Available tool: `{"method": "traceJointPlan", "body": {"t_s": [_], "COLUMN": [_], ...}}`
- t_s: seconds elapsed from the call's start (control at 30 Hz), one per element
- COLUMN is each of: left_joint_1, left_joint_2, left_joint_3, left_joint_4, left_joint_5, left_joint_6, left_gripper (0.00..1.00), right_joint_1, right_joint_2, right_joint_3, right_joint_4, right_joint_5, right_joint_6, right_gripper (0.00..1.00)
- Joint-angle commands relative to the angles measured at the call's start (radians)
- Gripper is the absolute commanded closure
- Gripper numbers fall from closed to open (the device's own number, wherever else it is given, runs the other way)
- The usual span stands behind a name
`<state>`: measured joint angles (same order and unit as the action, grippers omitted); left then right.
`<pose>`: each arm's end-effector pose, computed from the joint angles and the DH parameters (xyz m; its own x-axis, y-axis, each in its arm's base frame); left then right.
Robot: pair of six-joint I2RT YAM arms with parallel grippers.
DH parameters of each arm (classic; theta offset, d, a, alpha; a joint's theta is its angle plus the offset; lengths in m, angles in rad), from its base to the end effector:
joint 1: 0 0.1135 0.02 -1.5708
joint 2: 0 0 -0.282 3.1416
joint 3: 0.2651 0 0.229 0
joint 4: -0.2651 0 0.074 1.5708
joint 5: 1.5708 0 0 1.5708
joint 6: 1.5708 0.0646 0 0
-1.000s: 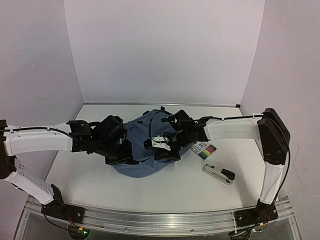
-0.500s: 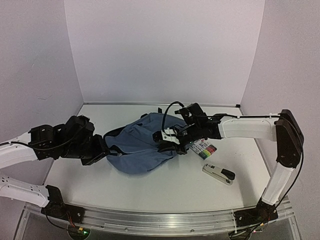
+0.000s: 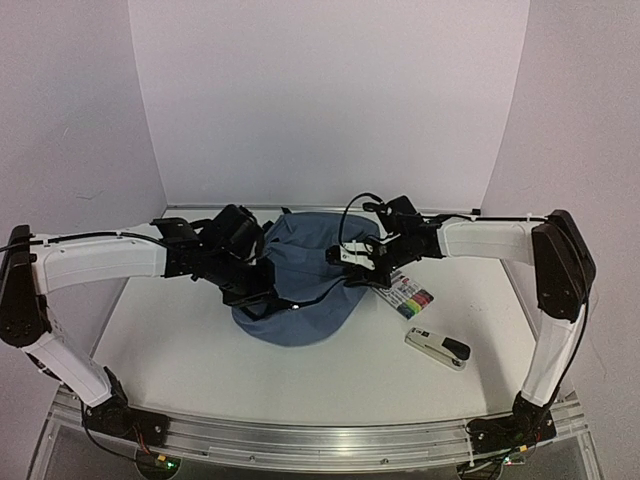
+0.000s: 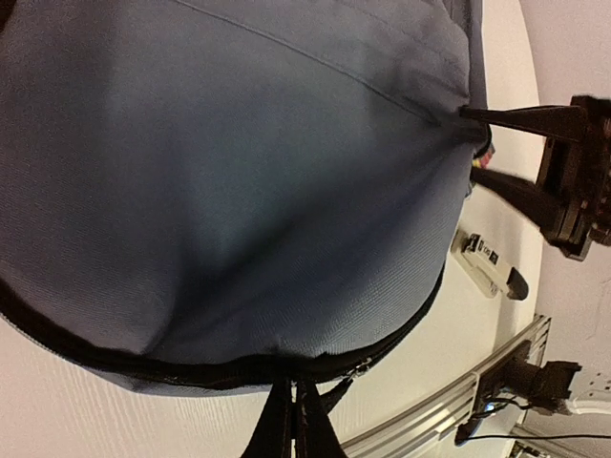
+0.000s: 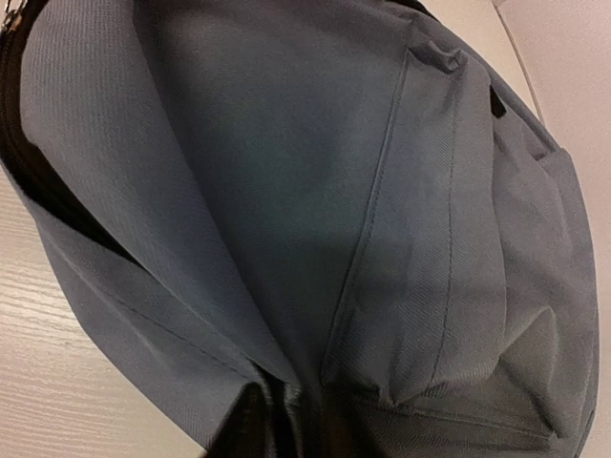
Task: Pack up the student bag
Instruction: Zip the student bag at the center of the board.
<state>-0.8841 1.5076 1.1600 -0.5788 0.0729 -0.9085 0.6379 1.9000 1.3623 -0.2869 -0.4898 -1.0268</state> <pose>0.1952 -0.2455 0.2654 -0.9418 -0.0917 -0.3235 0.0917 0.8556 -0.5095 0.3198 0.2749 0.2225 0.3639 -0.6702 -0.6469 -0.9095 -0.1057 -0.4021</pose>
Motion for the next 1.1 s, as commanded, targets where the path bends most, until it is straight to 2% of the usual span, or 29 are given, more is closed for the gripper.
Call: {"method": "traceJointPlan", "body": {"t_s": [0.0, 0.13, 0.27, 0.4, 0.53, 0.73, 0.8, 0.93, 1.07], "left_joint_1": [0.084, 0.085, 0.085, 0.087, 0.102, 0.107, 0.108, 0.117, 0.159], "left_joint_2": [-0.069, 0.035, 0.088, 0.109, 0.099, 0.075, 0.065, 0.019, -0.059], "left_joint_3": [0.004, 0.085, 0.103, 0.116, 0.103, 0.083, 0.077, 0.042, -0.011], "left_joint_4": [0.089, 0.086, 0.127, 0.141, 0.158, 0.172, 0.162, 0.116, 0.033], "left_joint_5": [0.094, 0.189, 0.236, 0.256, 0.257, 0.262, 0.261, 0.220, 0.124], "left_joint_6": [0.057, 0.093, 0.101, 0.103, 0.090, 0.082, 0.080, 0.063, 0.041], "left_gripper": [1.00, 1.00, 1.00, 1.00, 1.00, 1.00, 1.00, 1.00, 1.00], "right_joint_1": [0.020, 0.120, 0.188, 0.219, 0.259, 0.288, 0.288, 0.281, 0.241], "right_joint_2": [-0.136, -0.188, -0.151, -0.096, -0.075, 0.003, 0.026, -0.016, -0.125], "right_joint_3": [-0.027, -0.045, 0.009, 0.050, 0.022, -0.008, 0.002, -0.031, -0.130], "right_joint_4": [-0.001, -0.008, 0.001, 0.004, 0.020, 0.077, 0.081, 0.084, 0.081], "right_joint_5": [-0.067, -0.081, -0.066, -0.055, -0.048, 0.047, 0.095, 0.158, 0.173], "right_joint_6": [0.065, 0.154, 0.237, 0.289, 0.307, 0.304, 0.300, 0.287, 0.260], "right_gripper": [0.35, 0.34, 0.34, 0.41, 0.47, 0.53, 0.62, 0.99, 1.00]}}
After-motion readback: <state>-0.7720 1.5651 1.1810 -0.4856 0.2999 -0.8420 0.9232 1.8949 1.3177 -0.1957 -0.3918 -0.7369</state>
